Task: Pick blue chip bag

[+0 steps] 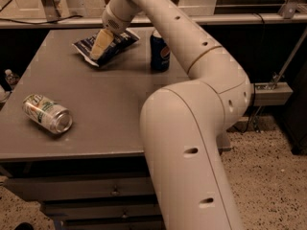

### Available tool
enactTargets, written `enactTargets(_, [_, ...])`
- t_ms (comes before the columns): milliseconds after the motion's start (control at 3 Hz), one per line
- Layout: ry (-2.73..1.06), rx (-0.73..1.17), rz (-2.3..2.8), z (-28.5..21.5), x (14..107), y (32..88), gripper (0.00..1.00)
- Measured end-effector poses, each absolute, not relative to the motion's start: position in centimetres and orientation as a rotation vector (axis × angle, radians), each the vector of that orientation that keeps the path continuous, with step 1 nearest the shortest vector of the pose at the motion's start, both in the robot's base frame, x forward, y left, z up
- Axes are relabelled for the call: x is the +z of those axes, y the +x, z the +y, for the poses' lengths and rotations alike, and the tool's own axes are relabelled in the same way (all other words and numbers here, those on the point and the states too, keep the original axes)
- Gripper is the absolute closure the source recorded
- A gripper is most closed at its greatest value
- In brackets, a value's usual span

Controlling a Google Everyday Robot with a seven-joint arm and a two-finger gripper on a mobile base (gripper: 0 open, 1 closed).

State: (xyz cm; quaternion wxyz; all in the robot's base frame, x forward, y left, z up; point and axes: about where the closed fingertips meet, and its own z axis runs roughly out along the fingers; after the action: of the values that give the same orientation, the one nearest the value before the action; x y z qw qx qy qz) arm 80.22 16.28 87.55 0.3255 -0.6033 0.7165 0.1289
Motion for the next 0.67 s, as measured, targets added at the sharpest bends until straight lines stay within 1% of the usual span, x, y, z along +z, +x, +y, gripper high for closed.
enactTargets(333, [-1.592,0.350,1.906,16.57,85.81,79.99,0.18])
enactTargets(667, [-1.593,0.351,1.908,16.51,85.41,80.06,0.41])
